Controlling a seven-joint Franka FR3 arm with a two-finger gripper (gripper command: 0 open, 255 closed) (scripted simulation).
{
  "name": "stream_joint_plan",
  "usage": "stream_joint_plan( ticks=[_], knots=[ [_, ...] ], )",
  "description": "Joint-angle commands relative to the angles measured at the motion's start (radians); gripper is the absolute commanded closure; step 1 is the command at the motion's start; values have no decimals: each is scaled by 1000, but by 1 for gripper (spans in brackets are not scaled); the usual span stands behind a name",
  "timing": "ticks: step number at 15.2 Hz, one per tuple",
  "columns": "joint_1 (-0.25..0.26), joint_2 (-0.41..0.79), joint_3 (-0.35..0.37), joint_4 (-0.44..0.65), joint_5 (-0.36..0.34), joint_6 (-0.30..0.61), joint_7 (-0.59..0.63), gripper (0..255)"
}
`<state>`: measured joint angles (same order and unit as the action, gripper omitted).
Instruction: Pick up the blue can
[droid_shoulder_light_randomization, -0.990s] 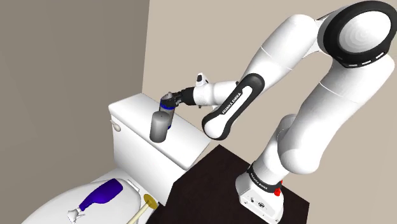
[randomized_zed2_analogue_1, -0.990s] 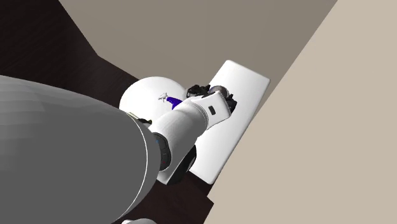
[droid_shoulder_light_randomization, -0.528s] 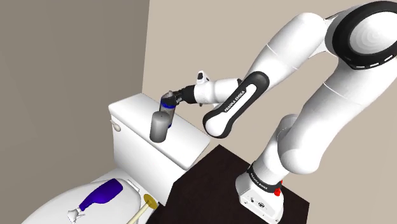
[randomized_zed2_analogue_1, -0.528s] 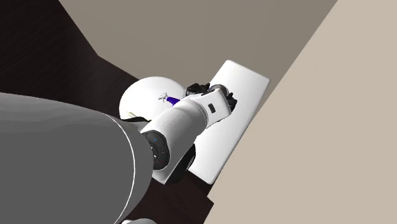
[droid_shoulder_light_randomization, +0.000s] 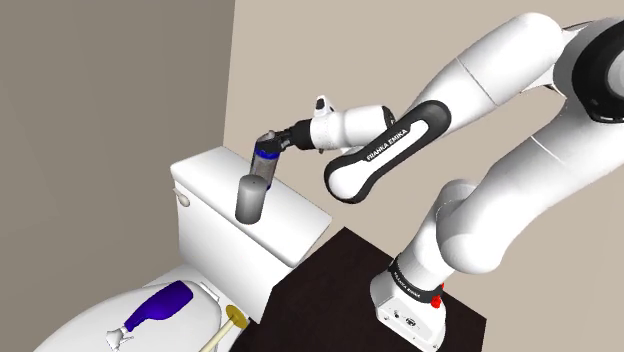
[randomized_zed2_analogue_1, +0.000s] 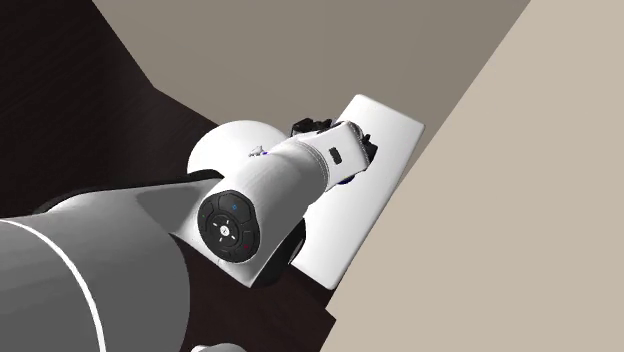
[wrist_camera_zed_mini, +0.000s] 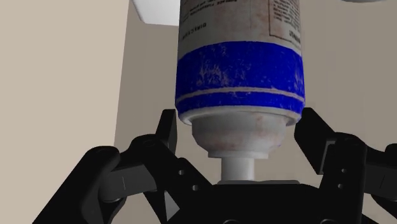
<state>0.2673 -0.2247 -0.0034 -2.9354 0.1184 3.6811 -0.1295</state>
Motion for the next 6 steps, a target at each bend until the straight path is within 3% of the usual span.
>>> stream_joint_plan(
  ticks=[1,6],
  knots=[
    [-4,-41,7,6,12,-46,-10,255],
    [-16,-101,24,13,32,-113,-25,255]
  ],
)
